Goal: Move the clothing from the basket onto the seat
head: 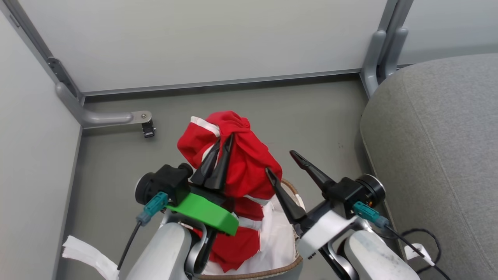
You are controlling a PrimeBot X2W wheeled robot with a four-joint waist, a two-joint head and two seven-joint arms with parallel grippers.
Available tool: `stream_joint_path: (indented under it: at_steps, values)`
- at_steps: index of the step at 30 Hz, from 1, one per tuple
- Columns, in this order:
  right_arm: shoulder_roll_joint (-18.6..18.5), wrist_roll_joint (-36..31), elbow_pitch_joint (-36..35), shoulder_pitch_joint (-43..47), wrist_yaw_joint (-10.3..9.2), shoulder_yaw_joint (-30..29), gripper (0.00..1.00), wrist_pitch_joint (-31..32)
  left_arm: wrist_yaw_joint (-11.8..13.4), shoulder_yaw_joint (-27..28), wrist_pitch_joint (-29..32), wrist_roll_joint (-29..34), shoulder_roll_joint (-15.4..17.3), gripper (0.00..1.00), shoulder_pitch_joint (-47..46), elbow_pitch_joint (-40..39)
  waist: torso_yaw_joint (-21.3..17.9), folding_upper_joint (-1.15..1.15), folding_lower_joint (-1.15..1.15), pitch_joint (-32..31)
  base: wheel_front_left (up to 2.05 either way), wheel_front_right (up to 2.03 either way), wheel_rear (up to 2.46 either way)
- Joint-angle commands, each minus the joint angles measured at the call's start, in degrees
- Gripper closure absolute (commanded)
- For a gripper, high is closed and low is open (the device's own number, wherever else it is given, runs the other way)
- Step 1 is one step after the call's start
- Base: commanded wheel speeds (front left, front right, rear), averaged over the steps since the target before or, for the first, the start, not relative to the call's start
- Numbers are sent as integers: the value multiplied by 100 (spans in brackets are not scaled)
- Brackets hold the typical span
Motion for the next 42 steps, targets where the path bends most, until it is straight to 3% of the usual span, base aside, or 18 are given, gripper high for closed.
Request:
stream_joint_path:
  at_steps: [1,12,13,14,15,21,22,23,24,31,42]
  values:
    - [-37,78,97,-181,-4,141,0,-27,-24,-61,-6,-30,21,100,60,-3,107,0,0,56,0,0,0]
    - [3,87,1291,-989,-5,811,0,-27,-24,-668,-6,-329,20,100,16,-82,585,0,0,146,0,0,0]
    - [12,111,1409,-1032,-5,870,55,-27,-23,-713,-6,-353,22,100,24,-84,621,0,0,145,0,0,0]
    - [21,164,1439,-1062,-5,876,96,-27,-23,-743,-6,-372,22,100,37,-78,644,0,0,145,0,0,0]
    - [20,247,1493,-1073,-5,843,100,-27,-24,-753,-6,-365,21,100,50,-75,660,0,0,149,0,0,0]
    - [22,405,1274,-967,-5,556,100,-27,-22,-653,-5,-166,20,100,132,9,549,0,0,183,0,0,0]
    - [20,392,1205,-915,-5,446,100,-27,-20,-599,-4,-110,21,69,161,30,479,0,0,188,0,0,0]
    - [21,378,1138,-875,-5,368,100,-27,-19,-551,-5,-43,23,52,179,37,406,0,0,190,0,0,0]
    - [24,369,1045,-811,-4,250,100,-28,-19,-528,-4,53,22,0,195,69,311,0,0,193,0,0,0]
    - [31,286,755,-468,-5,-288,100,-27,-19,-430,-5,536,25,0,305,119,-500,0,0,225,0,0,0]
    - [29,325,464,-106,-5,-514,100,-28,-20,-347,-5,643,27,0,497,180,-2163,0,0,266,0,0,0]
